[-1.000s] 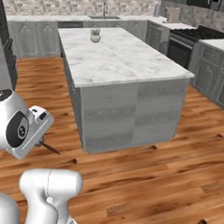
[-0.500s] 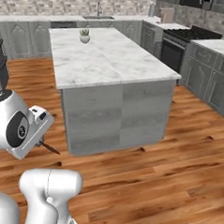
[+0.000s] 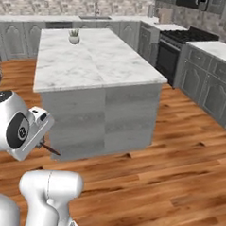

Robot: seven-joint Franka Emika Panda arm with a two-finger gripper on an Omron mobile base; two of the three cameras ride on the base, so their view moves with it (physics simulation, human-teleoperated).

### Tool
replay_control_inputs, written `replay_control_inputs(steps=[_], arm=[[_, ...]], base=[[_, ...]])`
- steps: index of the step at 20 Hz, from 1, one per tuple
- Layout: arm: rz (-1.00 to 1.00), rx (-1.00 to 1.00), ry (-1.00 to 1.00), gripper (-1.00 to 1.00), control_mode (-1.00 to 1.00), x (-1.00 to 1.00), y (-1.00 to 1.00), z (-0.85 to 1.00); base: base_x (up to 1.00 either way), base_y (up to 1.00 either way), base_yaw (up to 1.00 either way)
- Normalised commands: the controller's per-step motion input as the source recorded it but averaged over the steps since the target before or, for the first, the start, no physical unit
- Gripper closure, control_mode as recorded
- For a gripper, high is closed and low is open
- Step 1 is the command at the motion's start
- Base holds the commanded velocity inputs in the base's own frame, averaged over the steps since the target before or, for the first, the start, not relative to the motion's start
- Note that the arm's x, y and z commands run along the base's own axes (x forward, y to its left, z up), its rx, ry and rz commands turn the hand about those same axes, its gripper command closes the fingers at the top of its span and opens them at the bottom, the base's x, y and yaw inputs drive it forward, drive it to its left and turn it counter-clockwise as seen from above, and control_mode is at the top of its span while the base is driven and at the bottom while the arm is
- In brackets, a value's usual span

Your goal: Organize the utensils by type. Pick up the wooden spoons from the counter and place them in the open cabinet. Then pick up the metallic utensils from the counter and place them in the open drawer.

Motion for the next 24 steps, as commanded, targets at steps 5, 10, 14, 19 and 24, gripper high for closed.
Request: replay_control_inputs(steps=[5,10,14,19,24], arm=[[0.00,0.00,0.00,1.00,1.00,0.00,0.00,0.00],[0.00,0.00,0.00,1.00,1.00,0.00,0.00,0.00],[0.00,0.00,0.00,1.00,1.00,0.00,0.00,0.00],[0.00,0.00,0.00,1.00,1.00,0.00,0.00,0.00],[0.00,0.00,0.00,1.00,1.00,0.00,0.00,0.00]], base=[[0.76,-0.57,0.11],[0.75,-0.61,0.05],[0.75,-0.57,0.06],[0.76,-0.58,0.05],[0.78,-0.57,0.04]])
